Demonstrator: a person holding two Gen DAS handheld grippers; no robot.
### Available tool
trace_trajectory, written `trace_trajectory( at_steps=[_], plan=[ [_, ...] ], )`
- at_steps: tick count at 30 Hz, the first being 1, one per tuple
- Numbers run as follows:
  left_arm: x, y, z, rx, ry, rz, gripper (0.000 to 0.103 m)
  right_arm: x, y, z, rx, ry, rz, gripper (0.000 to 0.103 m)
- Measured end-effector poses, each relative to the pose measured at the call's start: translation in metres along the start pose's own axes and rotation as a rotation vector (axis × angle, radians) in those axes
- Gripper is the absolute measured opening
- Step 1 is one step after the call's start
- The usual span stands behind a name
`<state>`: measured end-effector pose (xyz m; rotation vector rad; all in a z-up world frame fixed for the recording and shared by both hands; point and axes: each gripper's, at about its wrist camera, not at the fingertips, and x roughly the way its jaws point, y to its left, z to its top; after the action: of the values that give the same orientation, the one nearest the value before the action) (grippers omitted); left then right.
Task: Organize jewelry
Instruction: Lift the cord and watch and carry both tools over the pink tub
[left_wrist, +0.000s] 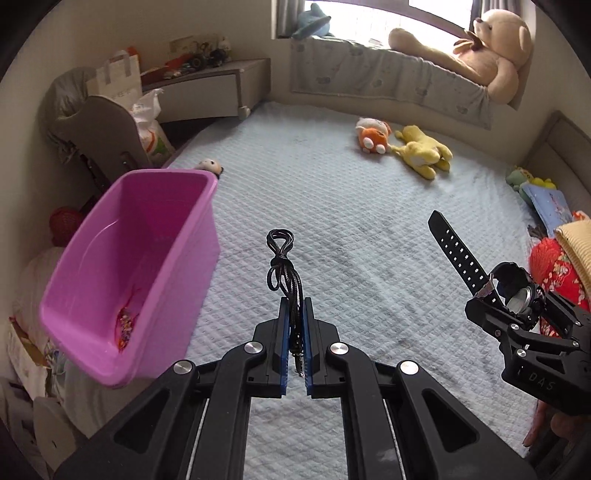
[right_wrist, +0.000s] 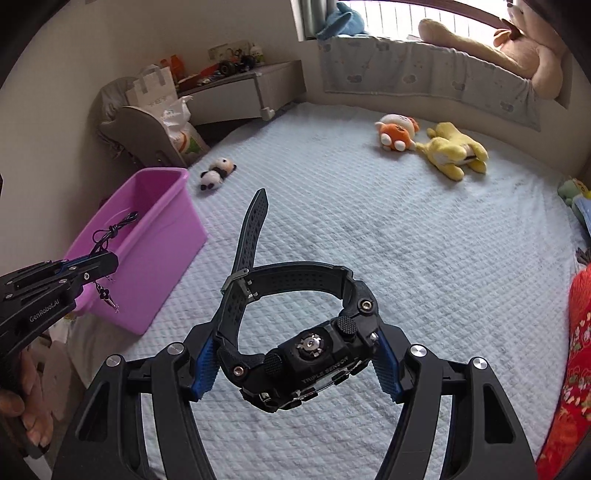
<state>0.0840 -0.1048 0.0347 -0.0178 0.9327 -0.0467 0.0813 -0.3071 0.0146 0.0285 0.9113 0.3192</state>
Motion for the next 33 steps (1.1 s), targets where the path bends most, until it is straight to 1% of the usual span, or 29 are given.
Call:
trace_trajectory(
  at_steps=[3, 7, 10, 14, 17, 19, 23, 27, 33],
  plan=[
    [-0.027, 0.028, 0.005, -0.059, -0.005, 0.043, 0.007, -0.011, 0.03, 0.02, -0.056, -0.019, 0.056, 0.066],
    [-0.051, 0.07, 0.012, -0.106, -0.02, 0.098, 0.007, -0.013, 0.072, 0.047, -0.094, -0.035, 0.129, 0.066],
    [-0.06, 0.106, 0.017, -0.143, -0.027, 0.132, 0.007, -0.006, 0.107, 0.062, -0.1, -0.038, 0.176, 0.066],
    [-0.057, 0.159, 0.025, -0.184, -0.017, 0.154, 0.007, 0.013, 0.153, 0.077, -0.097, -0.029, 0.212, 0.066],
    [-0.046, 0.195, 0.032, -0.183, -0.002, 0.143, 0.007, 0.033, 0.187, 0.086, -0.088, -0.017, 0.211, 0.066],
    [-0.033, 0.217, 0.039, -0.165, 0.024, 0.136, 0.007, 0.049, 0.206, 0.092, -0.056, 0.002, 0.206, 0.066],
    [-0.005, 0.255, 0.046, -0.132, 0.053, 0.097, 0.007, 0.087, 0.244, 0.103, -0.015, 0.044, 0.18, 0.066],
    [0.029, 0.288, 0.051, -0.103, 0.109, 0.068, 0.007, 0.128, 0.269, 0.11, 0.039, 0.094, 0.156, 0.066],
    [0.067, 0.312, 0.052, -0.081, 0.178, 0.04, 0.007, 0.18, 0.287, 0.116, 0.069, 0.158, 0.119, 0.066]
  ],
)
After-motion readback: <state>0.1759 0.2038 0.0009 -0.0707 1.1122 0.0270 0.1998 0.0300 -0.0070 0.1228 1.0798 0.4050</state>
